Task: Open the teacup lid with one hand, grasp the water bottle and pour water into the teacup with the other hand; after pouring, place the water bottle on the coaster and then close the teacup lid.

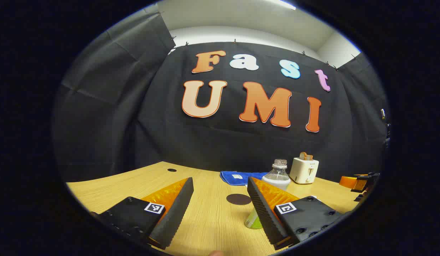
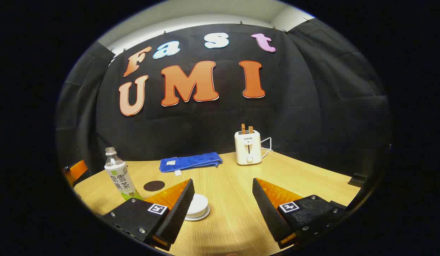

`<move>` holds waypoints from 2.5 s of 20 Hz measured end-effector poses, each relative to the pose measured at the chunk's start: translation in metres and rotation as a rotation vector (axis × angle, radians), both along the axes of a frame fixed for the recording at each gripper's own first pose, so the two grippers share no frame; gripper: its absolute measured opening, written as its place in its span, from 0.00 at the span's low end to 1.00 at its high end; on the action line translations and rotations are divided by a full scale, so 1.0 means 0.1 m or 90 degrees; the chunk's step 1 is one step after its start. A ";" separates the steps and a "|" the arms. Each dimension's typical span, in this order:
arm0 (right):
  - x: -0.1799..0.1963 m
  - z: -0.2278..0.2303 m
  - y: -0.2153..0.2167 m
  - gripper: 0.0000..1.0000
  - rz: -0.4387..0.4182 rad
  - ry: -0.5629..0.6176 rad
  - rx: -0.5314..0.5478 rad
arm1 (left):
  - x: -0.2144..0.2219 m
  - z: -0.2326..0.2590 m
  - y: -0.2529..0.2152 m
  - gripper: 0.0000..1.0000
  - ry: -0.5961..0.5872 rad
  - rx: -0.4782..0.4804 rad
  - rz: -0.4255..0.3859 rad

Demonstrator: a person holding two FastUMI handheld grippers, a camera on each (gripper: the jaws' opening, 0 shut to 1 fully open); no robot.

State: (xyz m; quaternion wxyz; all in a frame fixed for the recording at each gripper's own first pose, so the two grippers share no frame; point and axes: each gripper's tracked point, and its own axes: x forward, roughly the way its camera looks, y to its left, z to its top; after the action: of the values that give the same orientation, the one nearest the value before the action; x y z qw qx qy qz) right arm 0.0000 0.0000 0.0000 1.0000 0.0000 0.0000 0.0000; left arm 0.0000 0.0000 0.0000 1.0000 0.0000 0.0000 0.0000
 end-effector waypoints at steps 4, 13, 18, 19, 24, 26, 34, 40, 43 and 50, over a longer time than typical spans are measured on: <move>0.00 -0.01 0.07 0.98 0.009 0.000 -0.005 | 0.00 -0.04 0.01 0.98 0.003 0.018 0.002; 0.03 -0.10 0.12 0.98 0.009 0.014 -0.027 | -0.01 -0.06 0.00 0.98 0.007 0.016 0.002; 0.04 -0.12 0.16 0.98 0.010 0.018 -0.027 | -0.02 -0.08 0.01 0.98 0.011 0.022 0.003; 0.05 -0.13 0.18 0.98 0.012 0.019 -0.030 | -0.02 -0.09 0.01 0.98 0.012 0.022 0.003; 0.11 -0.22 0.33 0.98 0.028 0.032 -0.051 | -0.02 -0.12 0.02 0.97 0.019 0.027 0.001; 0.14 -0.23 0.41 0.98 0.038 0.034 -0.059 | -0.02 -0.12 0.02 0.98 0.019 0.029 0.001; 0.42 -0.39 0.81 0.98 0.100 0.091 -0.122 | 0.02 -0.14 0.11 0.98 0.022 0.036 0.016; 0.63 -0.58 0.87 0.88 0.097 0.154 -0.139 | 0.04 -0.19 0.18 0.98 0.031 0.042 0.022; 0.66 -0.66 0.80 0.74 0.087 0.173 -0.135 | 0.06 -0.25 0.20 0.98 0.039 0.043 0.023; 0.65 -0.73 0.82 0.37 0.097 0.198 -0.124 | 0.09 -0.32 0.21 0.97 0.051 0.043 0.024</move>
State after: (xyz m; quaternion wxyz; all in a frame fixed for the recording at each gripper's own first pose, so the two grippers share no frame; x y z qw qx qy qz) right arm 0.0650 0.0820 -0.0733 0.9803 -0.0968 0.1549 0.0757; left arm 0.0090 0.0210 -0.0315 0.9985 0.0335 0.0402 0.0189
